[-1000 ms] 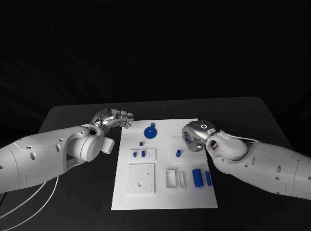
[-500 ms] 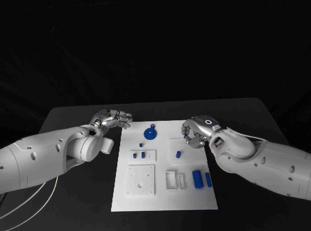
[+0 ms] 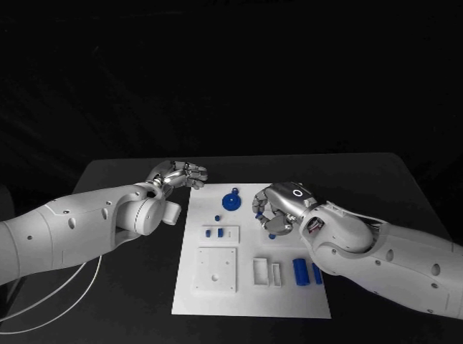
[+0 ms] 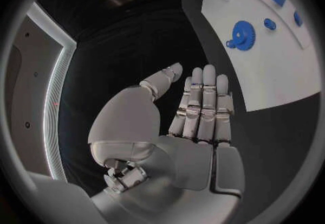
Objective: Assemble the parts on the task board
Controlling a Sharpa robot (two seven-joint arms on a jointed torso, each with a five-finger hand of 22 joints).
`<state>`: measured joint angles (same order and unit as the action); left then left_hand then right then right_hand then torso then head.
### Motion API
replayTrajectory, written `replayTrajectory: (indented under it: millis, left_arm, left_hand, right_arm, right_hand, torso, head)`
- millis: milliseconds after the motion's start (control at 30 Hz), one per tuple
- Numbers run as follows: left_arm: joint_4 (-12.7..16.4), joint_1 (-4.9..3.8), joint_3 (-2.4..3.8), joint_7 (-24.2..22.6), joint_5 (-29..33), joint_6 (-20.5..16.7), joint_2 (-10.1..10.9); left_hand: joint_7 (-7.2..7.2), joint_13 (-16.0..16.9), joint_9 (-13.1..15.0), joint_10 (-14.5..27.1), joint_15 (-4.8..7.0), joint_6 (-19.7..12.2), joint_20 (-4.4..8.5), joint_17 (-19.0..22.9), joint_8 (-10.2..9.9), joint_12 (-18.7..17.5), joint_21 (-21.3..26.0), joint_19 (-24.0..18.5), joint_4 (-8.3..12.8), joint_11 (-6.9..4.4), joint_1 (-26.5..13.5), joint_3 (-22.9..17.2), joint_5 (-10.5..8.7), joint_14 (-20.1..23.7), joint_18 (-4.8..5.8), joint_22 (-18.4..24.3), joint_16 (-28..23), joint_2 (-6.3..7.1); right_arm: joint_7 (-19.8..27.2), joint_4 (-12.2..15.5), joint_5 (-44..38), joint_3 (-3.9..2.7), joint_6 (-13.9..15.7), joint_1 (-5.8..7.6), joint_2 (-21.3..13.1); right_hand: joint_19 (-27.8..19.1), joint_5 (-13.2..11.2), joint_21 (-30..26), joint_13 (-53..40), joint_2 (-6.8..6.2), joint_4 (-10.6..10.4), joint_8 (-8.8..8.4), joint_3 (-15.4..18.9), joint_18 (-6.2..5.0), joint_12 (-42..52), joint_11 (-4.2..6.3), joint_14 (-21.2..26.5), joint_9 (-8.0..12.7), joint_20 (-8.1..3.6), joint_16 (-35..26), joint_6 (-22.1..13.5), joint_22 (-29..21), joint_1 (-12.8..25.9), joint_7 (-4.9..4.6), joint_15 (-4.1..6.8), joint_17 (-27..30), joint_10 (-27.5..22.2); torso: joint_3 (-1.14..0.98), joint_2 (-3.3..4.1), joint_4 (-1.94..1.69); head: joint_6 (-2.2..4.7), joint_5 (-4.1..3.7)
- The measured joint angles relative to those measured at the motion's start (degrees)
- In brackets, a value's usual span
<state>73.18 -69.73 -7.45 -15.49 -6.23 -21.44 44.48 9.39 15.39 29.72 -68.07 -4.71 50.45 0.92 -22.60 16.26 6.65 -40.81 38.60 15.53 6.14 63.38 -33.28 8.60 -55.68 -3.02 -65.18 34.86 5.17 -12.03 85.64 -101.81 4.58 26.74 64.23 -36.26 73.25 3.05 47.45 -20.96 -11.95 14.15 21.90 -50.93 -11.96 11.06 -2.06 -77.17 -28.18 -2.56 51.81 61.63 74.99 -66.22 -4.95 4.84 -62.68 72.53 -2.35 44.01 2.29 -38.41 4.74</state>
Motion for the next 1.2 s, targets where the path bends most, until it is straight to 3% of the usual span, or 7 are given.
replayTrajectory:
  millis: [167, 267, 400, 467, 667, 867, 1200]
  left_arm:
    - [-0.4, 0.0, 0.0, -0.4, 0.5, -0.4, -0.6]
    - [-0.7, 0.0, 0.0, -0.5, 0.7, -0.7, -1.2]
    - [-0.9, -0.02, 0.0, -0.7, 0.9, -1.0, -1.8]
    - [-0.9, -0.02, 0.0, -0.8, 1.0, -1.2, -2.0]
    - [-0.9, -0.03, 0.0, -0.8, 1.1, -1.5, -2.1]
    - [-0.6, -0.04, -0.01, -0.9, 1.2, -1.7, -2.3]
    - [0.2, -0.1, 0.01, -0.9, 1.3, -1.7, -2.4]
  left_hand:
    - [0.0, 0.0, 0.0, 0.0, 0.0, 0.0, 0.0, -0.1, 0.0, 0.0, 0.2, 0.0, 0.0, 0.0, 0.0, 0.0, 0.0, 0.0, 0.01, 0.0, 0.0, 0.0]
    - [0.0, 0.0, -0.1, -0.2, 0.0, 0.0, 0.0, -0.2, 0.0, 0.0, 0.2, 0.0, 0.0, -0.22, 0.0, 0.0, 0.0, 0.0, 0.01, 0.0, -0.2, 0.0]
    - [0.0, 0.0, 0.0, -0.2, 0.0, 0.0, 0.0, -0.2, 0.0, 0.0, 0.2, 0.0, 0.0, -0.21, 0.0, 0.0, 0.0, 0.0, 0.01, 0.0, -0.2, 0.0]
    - [0.0, 0.0, 0.0, -0.2, 0.0, 0.0, 0.0, -0.3, 0.2, 0.0, 0.2, 0.0, 0.0, -0.21, 0.0, 0.0, 0.0, 0.0, 0.02, 0.0, -0.2, 0.0]
    - [0.0, 0.0, 0.0, -0.4, 0.0, 0.0, 0.0, -0.3, 0.2, 0.0, 0.2, 0.0, 0.0, -0.01, 0.0, 0.0, 0.0, 0.0, 0.03, 0.0, -0.2, 0.0]
    - [0.0, 0.0, 0.0, -0.4, 0.0, 0.0, 0.0, -0.4, 0.2, 0.0, 0.2, 0.0, 0.0, -0.01, 0.0, 0.0, 0.0, 0.0, 0.03, 0.0, -0.4, 0.0]
    - [0.0, 0.0, -0.1, -0.4, 0.0, 0.0, 0.0, -0.5, 0.2, 0.0, 0.2, 0.0, 0.0, -0.01, 0.0, 0.0, 0.0, 0.0, 0.03, 0.0, -0.5, 0.0]
  right_arm:
    - [0.1, 0.4, -0.3, 1.53, -0.6, -1.14, 2.9]
    - [0.2, 0.1, -0.9, 2.98, -1.0, -2.1, 4.7]
    - [0.3, -0.7, -1.8, 3.88, -1.7, -3.64, 6.7]
    - [0.4, -1.3, -2.3, 4.0, -1.9, -4.35, 7.4]
    - [0.5, -2.7, -3.5, 4.08, -2.5, -5.71, 8.9]
    - [0.3, -4.7, -4.5, 4.68, -2.8, -5.8, 10.3]
    - [0.2, -6.5, -5.5, 4.77, -3.5, -6.07, 11.2]
  right_hand:
    - [0.0, 0.0, 0.0, 0.0, 0.0, 0.0, 0.0, 0.0, 0.0, 0.0, 0.01, 0.0, 0.0, 0.01, 0.0, 0.0, 0.0, 0.0, 0.0, 0.0, 0.0, 0.0]
    - [0.0, 0.0, 0.0, -0.1, 0.0, 0.0, -0.01, 0.0, 0.0, -0.1, 0.03, 0.0, -0.1, 0.01, 0.0, 0.0, 0.0, 0.0, 0.0, 0.0, 0.0, 0.0]
    - [-0.3, 0.0, 0.0, -0.1, 0.0, 0.0, -0.01, 0.0, 0.0, -0.1, 0.09, 0.0, -0.1, -0.13, 0.0, 0.0, 0.0, 0.0, -0.01, 0.01, 0.0, 0.1]
    - [-0.3, 0.0, 0.0, -0.1, 0.0, 0.0, -0.01, 0.0, 0.0, -0.1, 0.09, 0.0, -0.1, -0.13, 0.0, 0.0, 0.0, 0.0, -0.01, 0.01, 0.0, 0.1]
    - [-0.3, 0.0, 0.0, -0.1, 0.0, 0.0, -0.02, 0.0, 0.0, -0.1, 0.1, 0.0, -0.1, -0.12, 0.0, 0.0, 0.0, 0.0, -0.01, 0.01, 0.0, 0.1]
    - [-0.3, 0.0, 0.0, -0.2, 0.0, 0.0, -0.15, 0.0, 0.01, -0.1, 0.1, 0.0, -0.2, -0.11, 0.0, 0.0, 0.0, 0.0, -0.02, 0.02, 0.0, 0.1]
    - [-0.2, 0.0, 0.5, -0.3, 0.0, 0.0, -0.17, 0.0, 0.01, -0.3, 0.1, 0.1, -0.2, -0.23, 0.0, 0.0, 0.0, 0.0, -0.02, -0.1, 0.0, 0.1]
  torso:
    - [0.15, -0.41, 0.15]
    - [0.26, -0.63, 0.2]
    - [0.4, -0.83, 0.19]
    - [0.43, -0.89, 0.14]
    - [0.8, -0.9, -0.36]
    - [0.87, -0.85, -0.4]
    - [0.9, -0.72, -0.59]
  head:
    - [-0.54, 1.94]
    - [-0.78, 2.92]
    - [-1.14, 3.91]
    - [-1.33, 4.3]
    - [-1.9, 5.08]
    - [-2.44, 5.67]
    - [-3.09, 5.91]
